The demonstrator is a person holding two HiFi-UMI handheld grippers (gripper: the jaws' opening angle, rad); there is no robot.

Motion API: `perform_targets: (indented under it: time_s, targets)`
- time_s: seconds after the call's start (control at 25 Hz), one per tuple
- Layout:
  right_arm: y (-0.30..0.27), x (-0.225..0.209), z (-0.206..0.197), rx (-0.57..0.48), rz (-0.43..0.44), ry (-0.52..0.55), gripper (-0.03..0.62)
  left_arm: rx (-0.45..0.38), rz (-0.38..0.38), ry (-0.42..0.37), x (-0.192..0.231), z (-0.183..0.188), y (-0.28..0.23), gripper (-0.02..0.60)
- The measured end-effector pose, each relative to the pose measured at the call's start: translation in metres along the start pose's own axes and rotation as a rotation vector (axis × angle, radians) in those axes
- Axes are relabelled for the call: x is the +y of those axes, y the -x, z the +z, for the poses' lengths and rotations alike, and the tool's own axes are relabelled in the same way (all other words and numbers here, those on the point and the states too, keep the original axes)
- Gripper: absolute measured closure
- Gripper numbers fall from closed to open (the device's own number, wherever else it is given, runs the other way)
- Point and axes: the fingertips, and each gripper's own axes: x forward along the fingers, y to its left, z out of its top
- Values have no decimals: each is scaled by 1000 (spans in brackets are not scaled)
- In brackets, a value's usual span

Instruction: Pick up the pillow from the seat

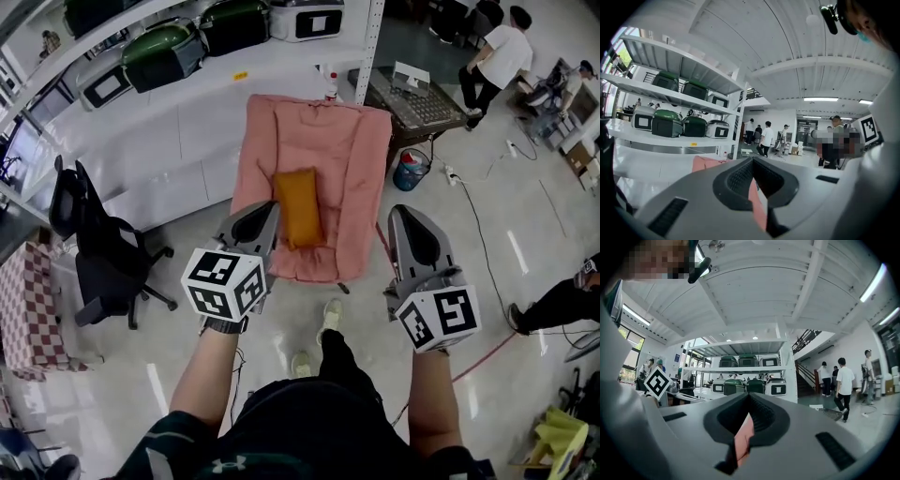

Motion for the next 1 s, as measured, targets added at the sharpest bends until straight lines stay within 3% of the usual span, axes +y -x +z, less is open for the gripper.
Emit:
perform_targets:
  time_s: [0.64, 1.0]
  targets:
    - [-199, -75, -87, 94, 141, -69, 591, 125, 76, 20, 100, -42, -170, 577]
    - [-266, -114, -142, 158, 194, -66, 591, 223, 119, 35, 145, -82, -261, 577]
